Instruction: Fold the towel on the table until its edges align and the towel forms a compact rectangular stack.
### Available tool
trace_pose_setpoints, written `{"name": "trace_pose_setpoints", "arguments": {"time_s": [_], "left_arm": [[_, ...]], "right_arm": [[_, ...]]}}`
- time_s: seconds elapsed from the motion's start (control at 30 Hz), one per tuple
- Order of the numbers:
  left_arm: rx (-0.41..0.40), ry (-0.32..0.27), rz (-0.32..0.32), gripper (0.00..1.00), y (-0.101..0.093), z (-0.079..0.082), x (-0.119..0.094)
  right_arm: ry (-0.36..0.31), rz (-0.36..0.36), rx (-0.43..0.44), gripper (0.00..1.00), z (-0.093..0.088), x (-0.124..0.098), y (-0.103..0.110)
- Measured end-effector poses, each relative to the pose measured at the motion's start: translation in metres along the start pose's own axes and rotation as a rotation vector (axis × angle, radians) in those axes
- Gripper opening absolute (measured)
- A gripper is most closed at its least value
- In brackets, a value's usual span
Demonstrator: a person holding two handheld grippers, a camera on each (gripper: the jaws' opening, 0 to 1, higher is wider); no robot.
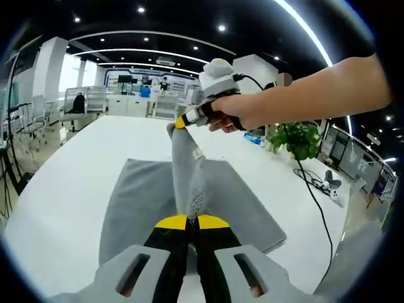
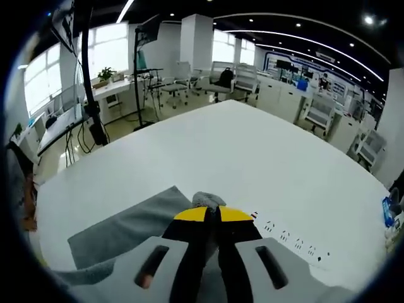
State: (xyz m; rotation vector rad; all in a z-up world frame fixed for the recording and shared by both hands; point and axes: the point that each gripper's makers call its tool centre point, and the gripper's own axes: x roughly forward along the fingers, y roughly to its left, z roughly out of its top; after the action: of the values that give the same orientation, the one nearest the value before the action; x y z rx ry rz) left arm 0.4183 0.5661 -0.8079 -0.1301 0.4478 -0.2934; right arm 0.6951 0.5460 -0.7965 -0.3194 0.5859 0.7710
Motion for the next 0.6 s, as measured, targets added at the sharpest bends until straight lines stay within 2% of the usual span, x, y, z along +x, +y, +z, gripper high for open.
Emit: {"name": "trace_pose_setpoints", "arguments": {"time_s": [0.03,0.3,0.4,0.6], "left_arm": [[0.008,0.005,0.008,0.03,0.003,-0.002,0.001],[0.027,0.037,0.019,0.03,0.015,-0.010,0.008],[0.034,0.053,0.019,0.03,0.018,-0.020,0.009],[0.019,0.072,0.030,0.03,0.028,-0.034,0.011]], "right_arm": [[0.000,0.003,0.001,0.03,-0.002,0.008,0.002],[0.001,0.013,0.012,0.03,-0.008,0.024,0.013],[0.006,0.024,0.012,0.03,-0.009,0.026,0.019],[0.009,0.041,0.039,0.03,-0.010,0.046,0.027]]}}
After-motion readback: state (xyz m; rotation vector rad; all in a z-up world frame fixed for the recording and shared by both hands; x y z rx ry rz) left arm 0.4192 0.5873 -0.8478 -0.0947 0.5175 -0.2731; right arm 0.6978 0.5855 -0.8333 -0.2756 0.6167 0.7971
